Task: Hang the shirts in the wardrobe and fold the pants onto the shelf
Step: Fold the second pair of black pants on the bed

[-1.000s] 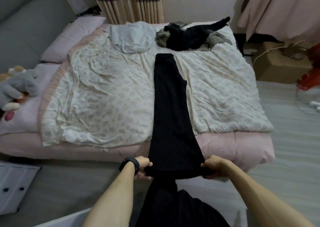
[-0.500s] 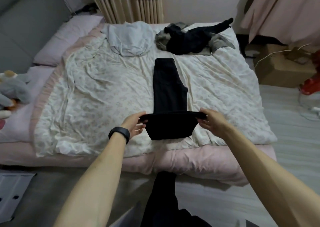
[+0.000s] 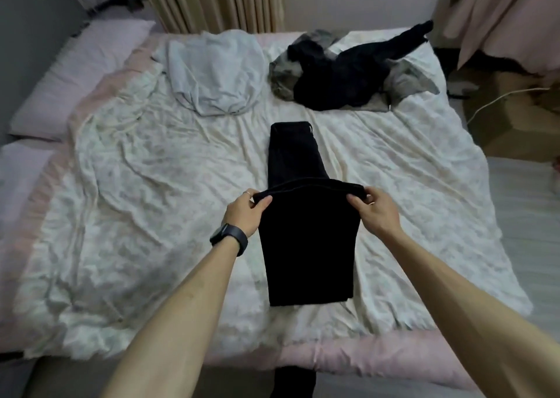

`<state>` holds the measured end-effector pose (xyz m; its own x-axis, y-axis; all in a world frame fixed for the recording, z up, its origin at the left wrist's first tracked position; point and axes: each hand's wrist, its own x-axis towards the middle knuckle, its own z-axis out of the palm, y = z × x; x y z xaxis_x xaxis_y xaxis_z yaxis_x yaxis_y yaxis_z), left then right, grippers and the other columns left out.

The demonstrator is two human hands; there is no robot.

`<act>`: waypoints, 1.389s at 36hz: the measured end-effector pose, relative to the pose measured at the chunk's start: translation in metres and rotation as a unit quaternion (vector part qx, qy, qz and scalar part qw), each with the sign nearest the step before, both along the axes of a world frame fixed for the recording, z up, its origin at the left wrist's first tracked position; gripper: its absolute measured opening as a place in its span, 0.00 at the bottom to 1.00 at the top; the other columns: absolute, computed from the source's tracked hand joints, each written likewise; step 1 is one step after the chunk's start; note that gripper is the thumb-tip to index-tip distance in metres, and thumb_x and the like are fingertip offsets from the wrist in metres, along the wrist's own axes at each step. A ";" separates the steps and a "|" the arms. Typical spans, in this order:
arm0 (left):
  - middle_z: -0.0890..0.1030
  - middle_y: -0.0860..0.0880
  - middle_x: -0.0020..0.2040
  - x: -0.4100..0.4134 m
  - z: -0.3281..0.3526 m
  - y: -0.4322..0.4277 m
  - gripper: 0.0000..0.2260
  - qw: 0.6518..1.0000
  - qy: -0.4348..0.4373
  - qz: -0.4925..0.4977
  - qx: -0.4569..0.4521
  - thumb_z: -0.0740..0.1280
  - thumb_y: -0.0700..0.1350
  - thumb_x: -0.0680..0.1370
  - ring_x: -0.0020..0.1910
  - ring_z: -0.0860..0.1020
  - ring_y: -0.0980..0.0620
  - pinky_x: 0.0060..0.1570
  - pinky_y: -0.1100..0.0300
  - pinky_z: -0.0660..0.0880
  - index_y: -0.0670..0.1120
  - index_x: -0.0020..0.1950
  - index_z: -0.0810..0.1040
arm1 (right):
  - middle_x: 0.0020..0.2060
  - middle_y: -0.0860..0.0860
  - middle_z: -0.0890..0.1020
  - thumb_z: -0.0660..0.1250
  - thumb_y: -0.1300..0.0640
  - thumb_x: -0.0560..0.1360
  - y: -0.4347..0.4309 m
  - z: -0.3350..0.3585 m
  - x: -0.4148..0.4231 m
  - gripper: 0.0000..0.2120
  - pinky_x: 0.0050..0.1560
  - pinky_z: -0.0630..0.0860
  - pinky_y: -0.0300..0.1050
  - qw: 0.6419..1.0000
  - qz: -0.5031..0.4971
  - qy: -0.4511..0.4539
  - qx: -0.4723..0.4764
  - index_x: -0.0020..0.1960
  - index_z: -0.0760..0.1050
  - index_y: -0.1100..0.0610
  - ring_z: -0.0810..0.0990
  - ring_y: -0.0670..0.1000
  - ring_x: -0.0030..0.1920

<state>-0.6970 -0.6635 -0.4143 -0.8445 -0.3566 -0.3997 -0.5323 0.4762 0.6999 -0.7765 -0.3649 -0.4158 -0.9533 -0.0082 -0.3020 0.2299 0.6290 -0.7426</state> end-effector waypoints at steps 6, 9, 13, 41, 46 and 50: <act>0.77 0.48 0.55 -0.081 -0.026 -0.036 0.16 0.997 -0.010 -0.051 -0.059 0.62 0.60 0.82 0.50 0.78 0.49 0.51 0.55 0.75 0.51 0.59 0.80 | 0.46 0.47 0.82 0.70 0.40 0.76 -0.015 -0.019 -0.080 0.16 0.45 0.74 0.46 0.999 0.025 0.010 0.028 0.53 0.83 0.51 0.81 0.49 0.44; 0.82 0.51 0.54 -0.115 -0.042 -0.048 0.16 0.999 -0.017 -0.036 -0.031 0.61 0.59 0.82 0.52 0.79 0.51 0.50 0.55 0.74 0.50 0.61 0.80 | 0.42 0.46 0.83 0.69 0.38 0.77 -0.029 -0.036 -0.117 0.16 0.43 0.71 0.45 0.999 0.032 0.000 0.032 0.48 0.82 0.51 0.82 0.49 0.44; 0.82 0.55 0.47 -0.174 -0.071 -0.062 0.15 1.000 -0.015 0.014 -0.012 0.61 0.63 0.81 0.49 0.79 0.51 0.40 0.60 0.71 0.53 0.52 0.79 | 0.38 0.43 0.82 0.65 0.37 0.78 -0.050 -0.066 -0.172 0.18 0.38 0.70 0.41 1.000 0.011 -0.004 0.023 0.41 0.77 0.50 0.80 0.44 0.41; 0.66 0.46 0.76 -0.327 -0.246 -0.047 0.25 0.897 0.211 -0.029 -0.388 0.59 0.57 0.82 0.76 0.63 0.44 0.73 0.40 0.57 0.48 0.77 0.66 | 0.72 0.58 0.67 0.62 0.42 0.80 -0.153 -0.237 -0.322 0.27 0.67 0.67 0.59 0.968 -0.015 0.158 0.193 0.71 0.66 0.58 0.68 0.62 0.69; 0.44 0.53 0.83 -0.296 -0.279 -0.018 0.30 0.880 0.106 -0.240 -0.395 0.50 0.60 0.81 0.81 0.41 0.49 0.76 0.37 0.44 0.57 0.82 0.49 | 0.82 0.49 0.52 0.54 0.43 0.83 -0.170 -0.260 -0.256 0.28 0.79 0.50 0.60 0.890 0.243 0.283 0.262 0.81 0.57 0.46 0.50 0.52 0.82; 0.33 0.57 0.80 -0.309 -0.289 -0.042 0.26 0.865 0.040 -0.275 -0.418 0.39 0.65 0.82 0.78 0.31 0.52 0.73 0.42 0.28 0.64 0.79 0.35 | 0.81 0.47 0.38 0.42 0.39 0.85 -0.145 -0.274 -0.273 0.27 0.77 0.34 0.64 0.881 0.254 0.157 0.366 0.81 0.39 0.38 0.34 0.50 0.80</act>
<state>-1.0058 -0.7053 -0.7037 -0.9911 -0.0277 -0.1300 -0.0297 0.9995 0.0131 -1.0494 -0.5104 -0.6894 -0.9205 -0.3703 -0.1246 -0.3638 0.9287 -0.0722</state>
